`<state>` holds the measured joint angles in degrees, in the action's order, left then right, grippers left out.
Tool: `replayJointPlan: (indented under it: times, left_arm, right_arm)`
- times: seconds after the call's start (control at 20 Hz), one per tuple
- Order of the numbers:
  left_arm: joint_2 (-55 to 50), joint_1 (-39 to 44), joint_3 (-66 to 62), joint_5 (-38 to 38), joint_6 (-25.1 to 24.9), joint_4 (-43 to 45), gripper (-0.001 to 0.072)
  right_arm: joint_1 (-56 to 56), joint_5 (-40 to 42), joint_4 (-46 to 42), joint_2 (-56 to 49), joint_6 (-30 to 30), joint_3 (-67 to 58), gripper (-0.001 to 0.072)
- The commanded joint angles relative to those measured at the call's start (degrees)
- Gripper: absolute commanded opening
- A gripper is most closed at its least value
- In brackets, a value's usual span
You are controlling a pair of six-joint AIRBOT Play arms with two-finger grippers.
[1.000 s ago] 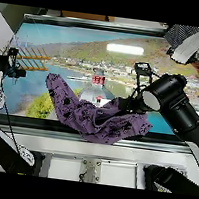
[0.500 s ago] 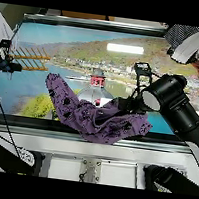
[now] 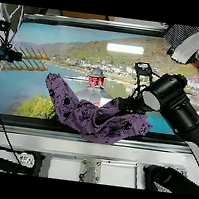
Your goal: Fold the clothes and pants, and hang the long-sleeved shirts on hangers.
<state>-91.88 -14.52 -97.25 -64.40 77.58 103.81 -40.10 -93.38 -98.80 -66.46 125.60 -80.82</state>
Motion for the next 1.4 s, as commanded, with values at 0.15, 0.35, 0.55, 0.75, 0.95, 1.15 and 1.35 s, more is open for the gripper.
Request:
replayJointPlan:
  times: [0.15, 0.35, 0.55, 0.75, 0.95, 1.15, 1.35]
  left_arm:
    - [8.17, 4.85, -0.04, -18.99, -31.56, -25.24, 0.0019]
    - [10.95, 7.67, -0.04, -33.79, -37.97, -30.88, 0.0019]
    - [11.15, 9.64, 0.07, -38.95, -47.15, -33.24, 0.0018]
    - [14.64, 9.18, 5.05, -39.01, -58.55, -41.00, 0.0017]
    - [21.70, 9.16, 14.82, -37.07, -63.14, -40.39, 0.0017]
    - [26.97, 9.16, 23.50, -36.89, -68.52, -40.41, 0.0018]
    - [28.35, 9.18, 28.00, -37.44, -69.72, -40.54, 0.0018]
  right_arm:
    - [-0.04, -0.02, 0.00, -0.04, 0.00, -0.04, 0.0030]
    - [-0.04, -0.02, 0.00, -0.04, 0.00, -0.04, 0.0030]
    - [-0.04, 0.00, 0.00, -0.04, 0.00, -0.04, 0.0029]
    - [-0.04, -0.02, 0.00, -0.04, 0.00, -0.04, 0.0030]
    - [-0.07, -0.02, 0.00, -0.04, 0.00, -0.04, 0.0030]
    - [-0.04, -0.02, 0.00, -0.04, 0.00, -0.04, 0.0029]
    - [-0.07, -0.04, 0.04, -0.04, 0.02, -0.04, 0.0030]
